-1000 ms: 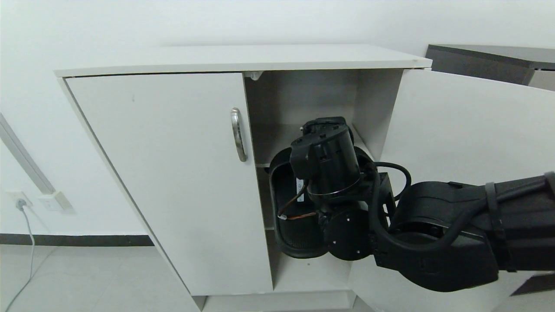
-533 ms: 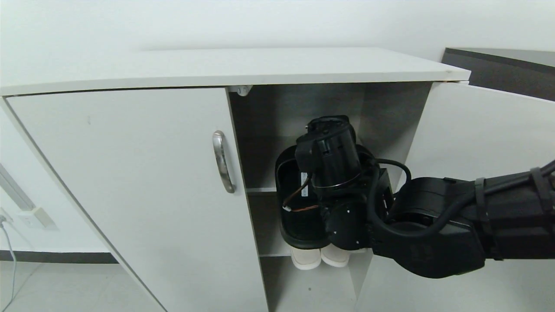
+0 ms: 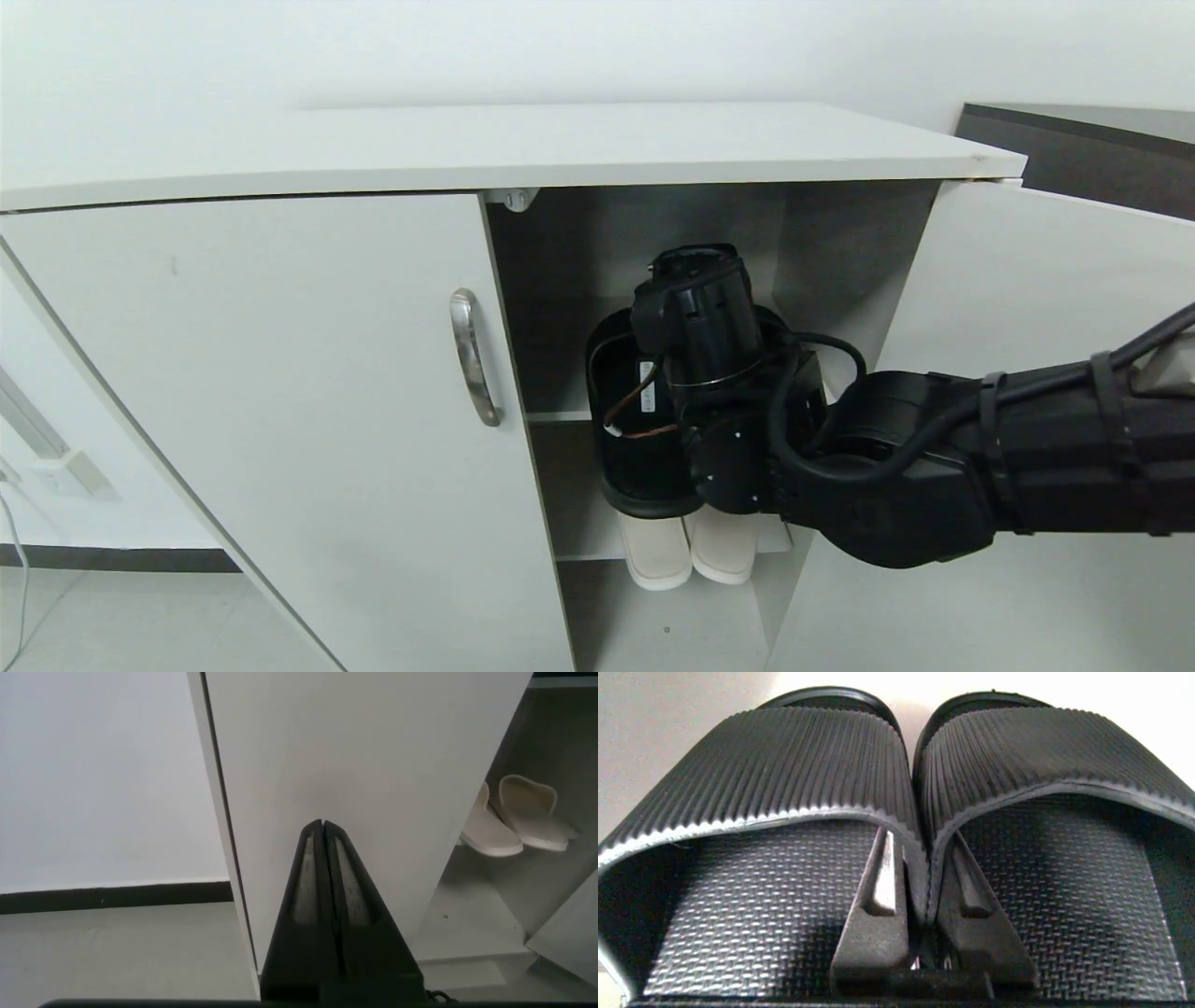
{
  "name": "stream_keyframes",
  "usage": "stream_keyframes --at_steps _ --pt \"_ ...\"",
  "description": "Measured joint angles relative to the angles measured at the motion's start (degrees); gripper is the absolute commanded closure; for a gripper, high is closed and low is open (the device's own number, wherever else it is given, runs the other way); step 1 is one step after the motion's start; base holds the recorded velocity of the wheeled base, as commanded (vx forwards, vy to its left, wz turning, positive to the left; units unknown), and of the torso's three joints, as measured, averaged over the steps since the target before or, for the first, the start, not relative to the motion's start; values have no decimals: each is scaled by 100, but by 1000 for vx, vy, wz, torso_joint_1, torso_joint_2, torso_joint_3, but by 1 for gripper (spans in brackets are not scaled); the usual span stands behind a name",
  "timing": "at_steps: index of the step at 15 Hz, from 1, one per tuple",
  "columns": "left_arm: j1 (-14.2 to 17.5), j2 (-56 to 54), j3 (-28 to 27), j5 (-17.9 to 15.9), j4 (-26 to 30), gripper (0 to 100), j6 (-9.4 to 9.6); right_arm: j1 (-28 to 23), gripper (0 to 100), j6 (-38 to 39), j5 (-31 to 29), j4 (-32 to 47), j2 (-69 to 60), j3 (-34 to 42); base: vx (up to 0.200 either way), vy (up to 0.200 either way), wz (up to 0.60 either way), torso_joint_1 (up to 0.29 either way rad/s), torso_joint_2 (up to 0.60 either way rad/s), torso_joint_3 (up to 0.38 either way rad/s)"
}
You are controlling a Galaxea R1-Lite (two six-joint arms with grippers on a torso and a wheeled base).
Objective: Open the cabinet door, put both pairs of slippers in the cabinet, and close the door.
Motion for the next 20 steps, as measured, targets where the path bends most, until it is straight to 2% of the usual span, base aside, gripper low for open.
stream_keyframes --at_steps 11,20 --pt "0 0 0 0 -2 100 -9 -524 100 -393 297 364 918 -1638 0 0 0 0 0 0" --pt "0 0 0 0 0 100 -9 -679 100 -364 401 419 1221 -1862 0 0 0 0 0 0"
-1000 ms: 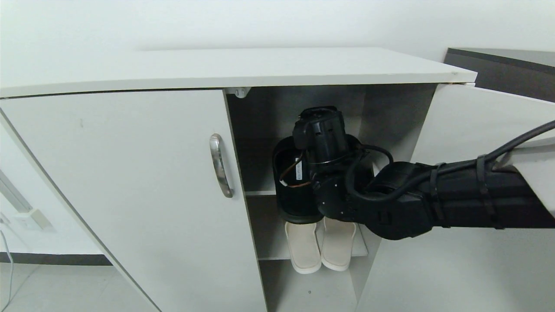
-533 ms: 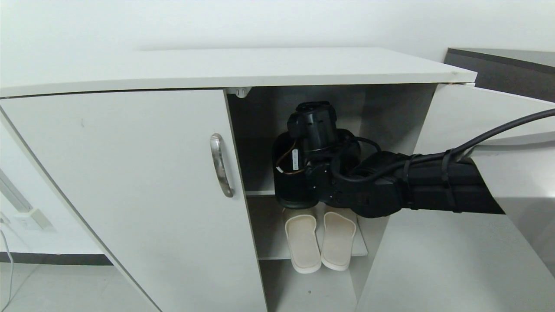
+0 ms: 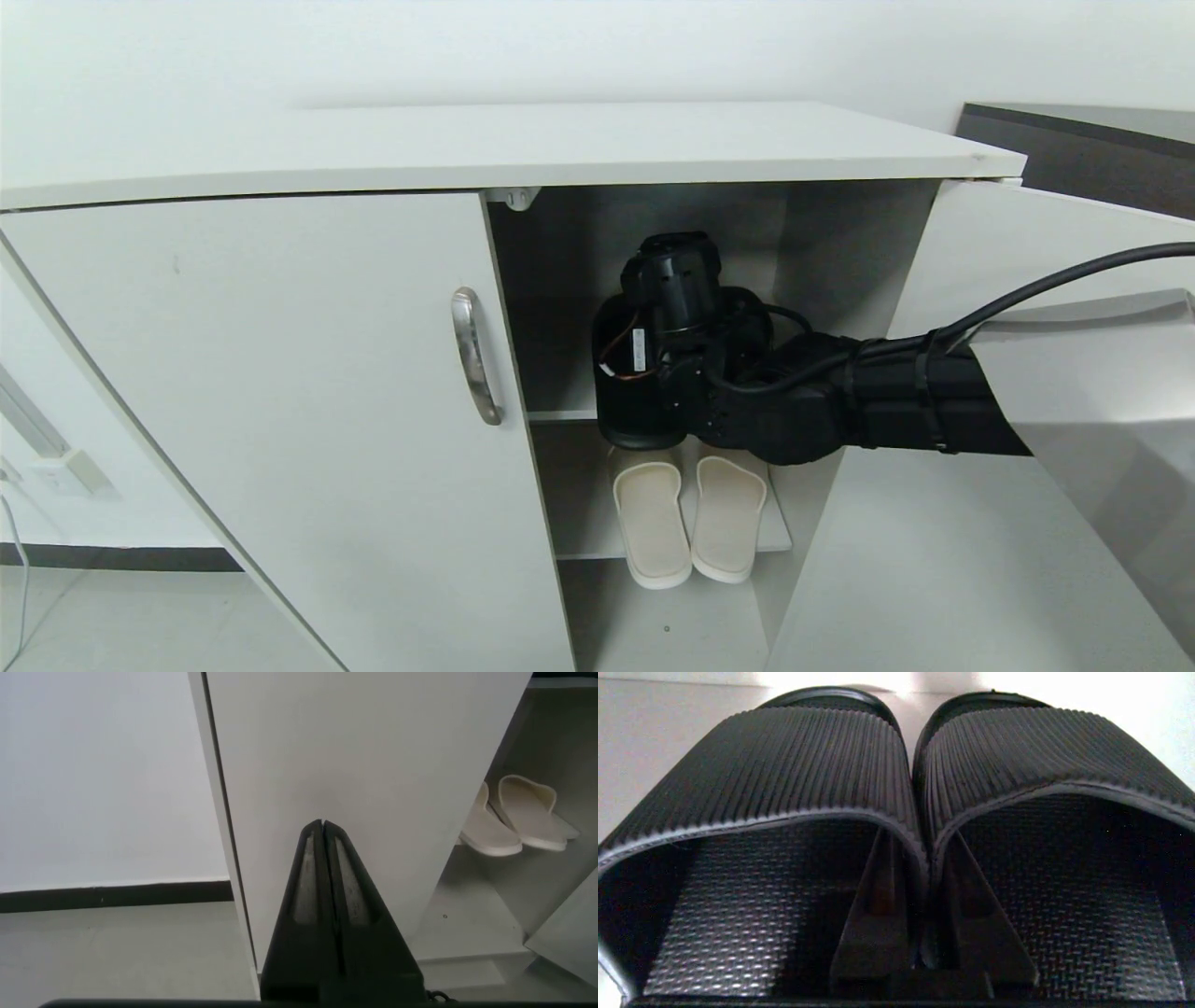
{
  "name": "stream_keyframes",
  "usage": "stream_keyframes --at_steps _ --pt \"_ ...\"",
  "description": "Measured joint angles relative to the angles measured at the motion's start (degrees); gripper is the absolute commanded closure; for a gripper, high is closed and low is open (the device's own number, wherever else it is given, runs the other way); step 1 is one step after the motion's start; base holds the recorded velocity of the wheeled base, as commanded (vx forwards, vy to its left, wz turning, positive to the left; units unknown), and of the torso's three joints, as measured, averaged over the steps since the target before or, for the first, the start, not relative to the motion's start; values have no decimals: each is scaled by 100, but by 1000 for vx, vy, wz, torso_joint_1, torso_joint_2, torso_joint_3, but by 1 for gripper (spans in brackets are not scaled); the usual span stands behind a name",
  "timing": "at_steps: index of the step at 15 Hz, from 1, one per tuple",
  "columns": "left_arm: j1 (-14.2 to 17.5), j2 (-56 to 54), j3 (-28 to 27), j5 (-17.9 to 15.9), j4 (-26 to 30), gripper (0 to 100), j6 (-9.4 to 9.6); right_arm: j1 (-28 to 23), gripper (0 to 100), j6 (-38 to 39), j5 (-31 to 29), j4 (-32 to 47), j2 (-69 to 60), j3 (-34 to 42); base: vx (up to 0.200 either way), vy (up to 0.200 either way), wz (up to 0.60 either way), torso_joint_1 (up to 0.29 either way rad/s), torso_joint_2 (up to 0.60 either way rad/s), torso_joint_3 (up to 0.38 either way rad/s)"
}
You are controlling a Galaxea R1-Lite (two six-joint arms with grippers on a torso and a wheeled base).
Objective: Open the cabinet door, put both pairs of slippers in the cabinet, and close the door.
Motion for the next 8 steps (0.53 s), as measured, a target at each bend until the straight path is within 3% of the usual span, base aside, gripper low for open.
stream_keyframes --at_steps 3,4,8 --pt "0 0 0 1 0 100 0 -27 100 2 -2 -13 38 0 0 0 0 0 0 0" --pt "0 0 0 0 0 100 0 -35 0 2 -7 -13 46 0 0 0 0 0 0 0" --pt "0 0 0 1 0 100 -2 -52 0 11 -18 0 52 24 0 0 0 0 0 0"
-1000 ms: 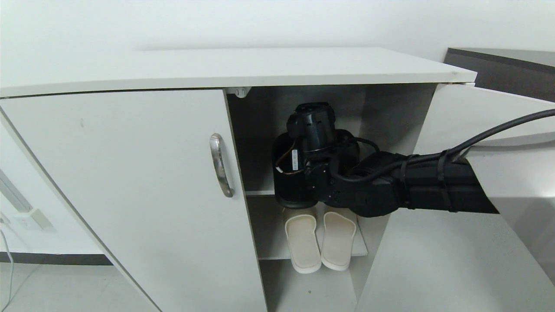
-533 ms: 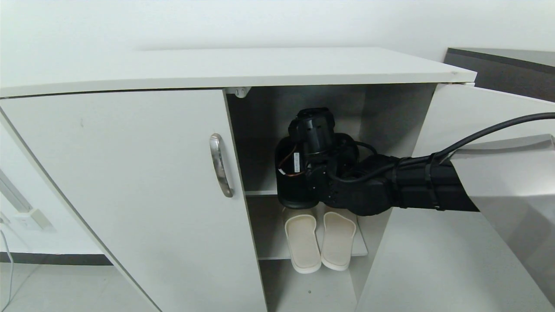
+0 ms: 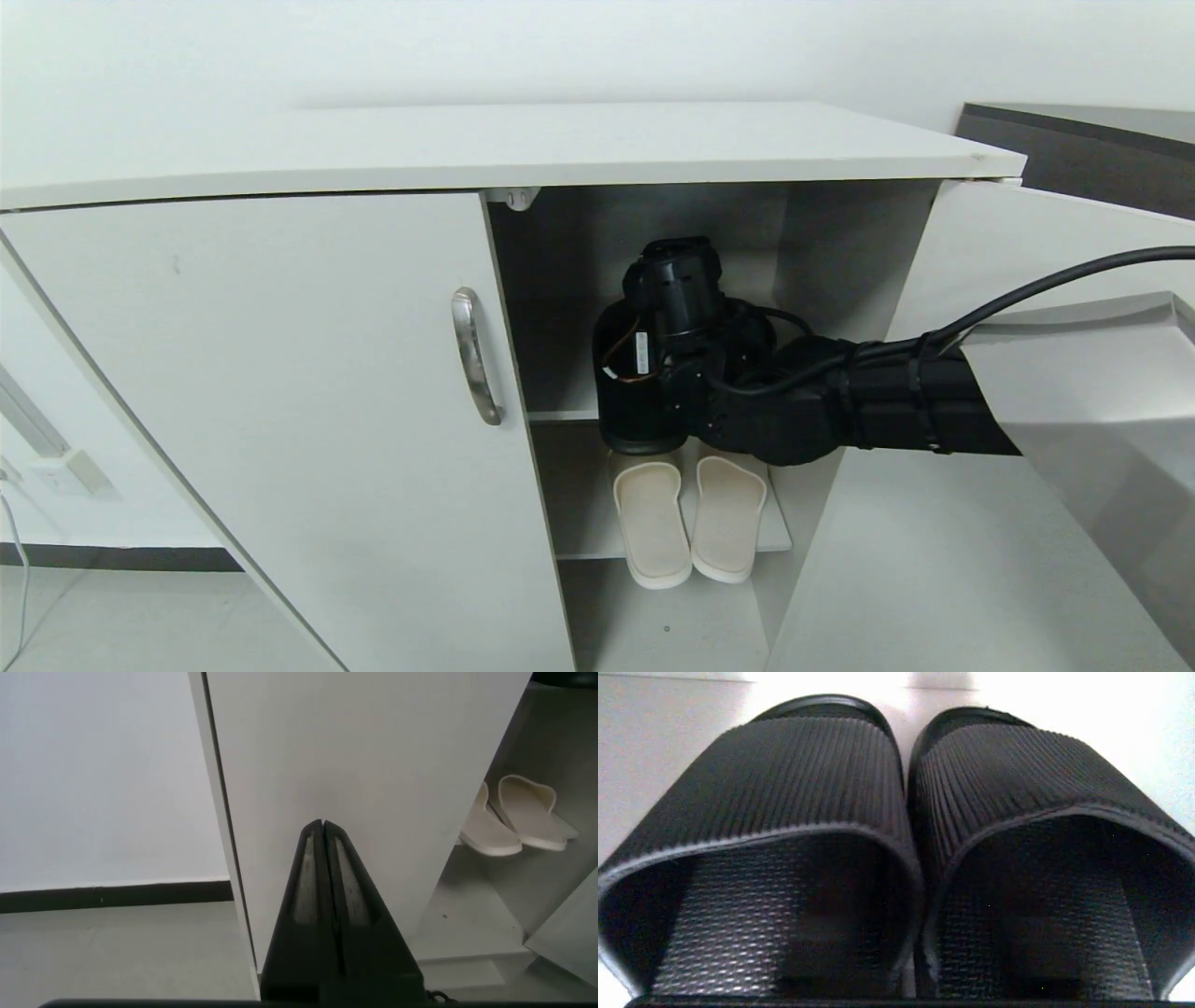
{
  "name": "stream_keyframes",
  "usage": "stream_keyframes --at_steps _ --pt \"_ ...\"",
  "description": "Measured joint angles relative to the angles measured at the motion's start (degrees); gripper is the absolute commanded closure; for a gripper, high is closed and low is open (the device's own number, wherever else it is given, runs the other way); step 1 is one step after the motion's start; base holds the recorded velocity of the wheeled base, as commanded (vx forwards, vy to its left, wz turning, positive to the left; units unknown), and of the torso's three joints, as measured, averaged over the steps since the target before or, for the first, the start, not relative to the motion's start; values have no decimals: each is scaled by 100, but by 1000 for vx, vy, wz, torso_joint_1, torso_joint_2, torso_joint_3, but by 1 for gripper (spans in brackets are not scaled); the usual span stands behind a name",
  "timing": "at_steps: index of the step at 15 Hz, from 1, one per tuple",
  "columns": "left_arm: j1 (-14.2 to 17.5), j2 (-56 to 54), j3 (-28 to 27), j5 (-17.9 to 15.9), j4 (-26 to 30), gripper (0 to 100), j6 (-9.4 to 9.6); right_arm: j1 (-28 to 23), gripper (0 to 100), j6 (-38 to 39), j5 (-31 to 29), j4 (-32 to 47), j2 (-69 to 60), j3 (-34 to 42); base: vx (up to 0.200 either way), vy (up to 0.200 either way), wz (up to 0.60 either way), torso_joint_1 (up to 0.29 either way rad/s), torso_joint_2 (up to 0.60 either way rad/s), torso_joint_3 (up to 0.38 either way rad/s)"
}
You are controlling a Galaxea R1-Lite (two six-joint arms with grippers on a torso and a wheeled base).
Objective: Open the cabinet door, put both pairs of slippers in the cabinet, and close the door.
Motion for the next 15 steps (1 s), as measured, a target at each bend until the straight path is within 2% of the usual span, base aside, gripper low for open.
stream_keyframes --at_steps 10,15 --pt "0 0 0 -1 0 100 -5 373 0 101 -57 -279 -1034 1488 0 0 0 0 0 0" --pt "0 0 0 0 -2 100 -5 837 0 112 -52 -1172 -1809 2911 0 0 0 0 0 0"
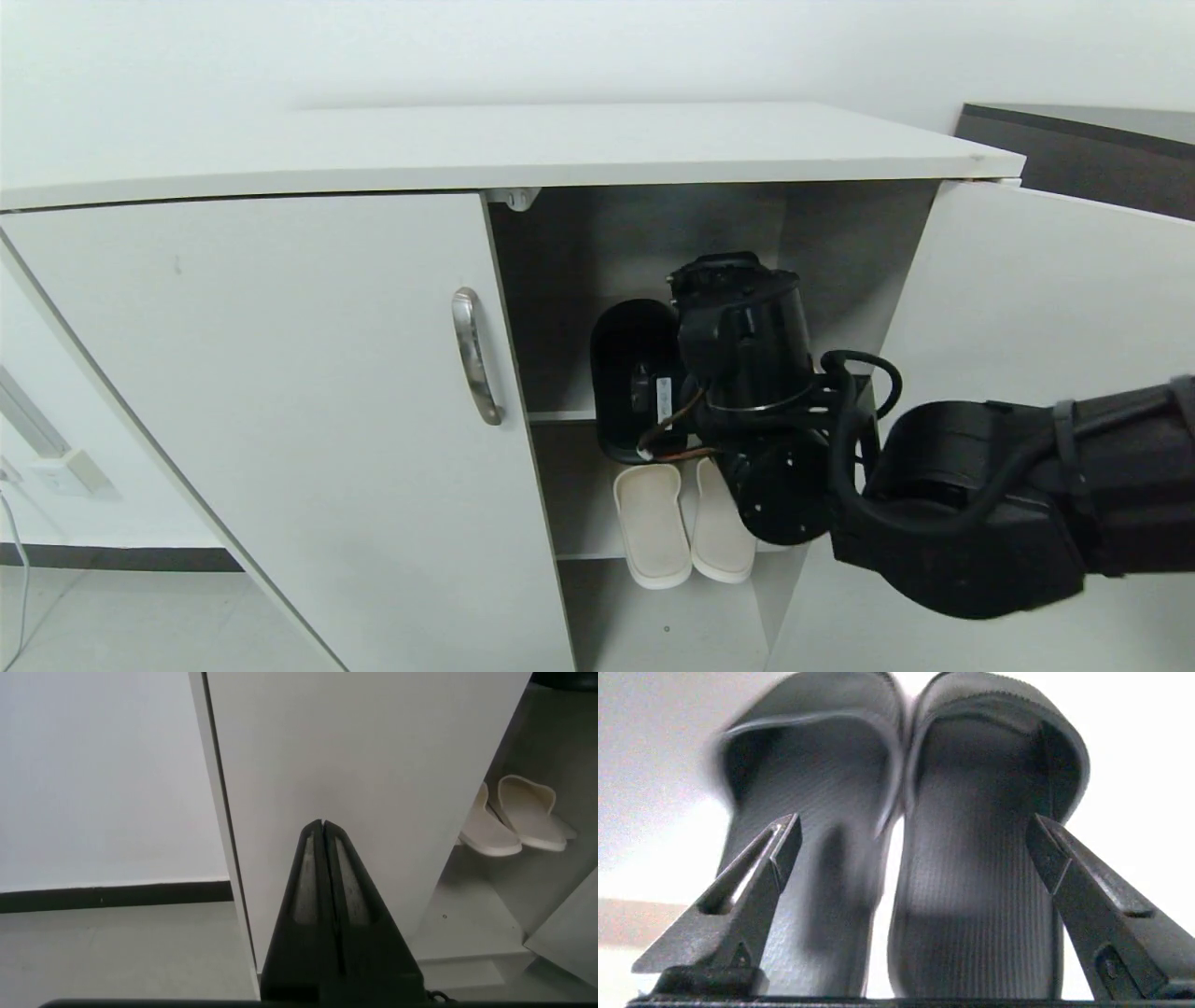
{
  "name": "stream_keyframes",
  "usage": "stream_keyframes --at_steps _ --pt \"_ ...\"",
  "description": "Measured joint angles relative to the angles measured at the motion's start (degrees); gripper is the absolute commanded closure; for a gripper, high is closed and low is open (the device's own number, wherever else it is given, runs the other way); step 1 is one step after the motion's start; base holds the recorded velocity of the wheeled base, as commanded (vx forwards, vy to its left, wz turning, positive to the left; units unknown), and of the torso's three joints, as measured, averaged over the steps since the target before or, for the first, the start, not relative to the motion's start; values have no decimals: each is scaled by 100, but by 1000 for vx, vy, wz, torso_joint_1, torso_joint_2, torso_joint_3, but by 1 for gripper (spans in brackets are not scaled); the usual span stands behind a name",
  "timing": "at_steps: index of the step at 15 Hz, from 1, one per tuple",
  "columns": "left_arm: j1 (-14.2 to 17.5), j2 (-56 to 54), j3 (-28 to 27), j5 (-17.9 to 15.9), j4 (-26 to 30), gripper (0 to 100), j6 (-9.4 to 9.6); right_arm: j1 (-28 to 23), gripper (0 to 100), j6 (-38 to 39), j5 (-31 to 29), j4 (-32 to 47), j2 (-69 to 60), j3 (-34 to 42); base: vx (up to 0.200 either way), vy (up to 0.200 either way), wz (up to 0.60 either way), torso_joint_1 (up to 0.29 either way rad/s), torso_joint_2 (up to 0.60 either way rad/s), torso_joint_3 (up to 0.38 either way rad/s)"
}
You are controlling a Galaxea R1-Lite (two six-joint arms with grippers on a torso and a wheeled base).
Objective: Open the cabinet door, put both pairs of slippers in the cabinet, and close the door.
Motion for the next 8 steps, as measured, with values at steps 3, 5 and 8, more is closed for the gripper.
stream_keyframes --at_steps 3,5,8 --pt "0 0 0 -1 2 100 2 296 0 -44 49 -569 -501 913 0 0 0 0 0 0" --pt "0 0 0 -1 2 100 5 400 0 -101 235 -697 -823 1315 0 0 0 0 0 0" --pt "0 0 0 0 2 100 5 478 100 -118 596 -752 -1135 1607 0 0 0 0 0 0"
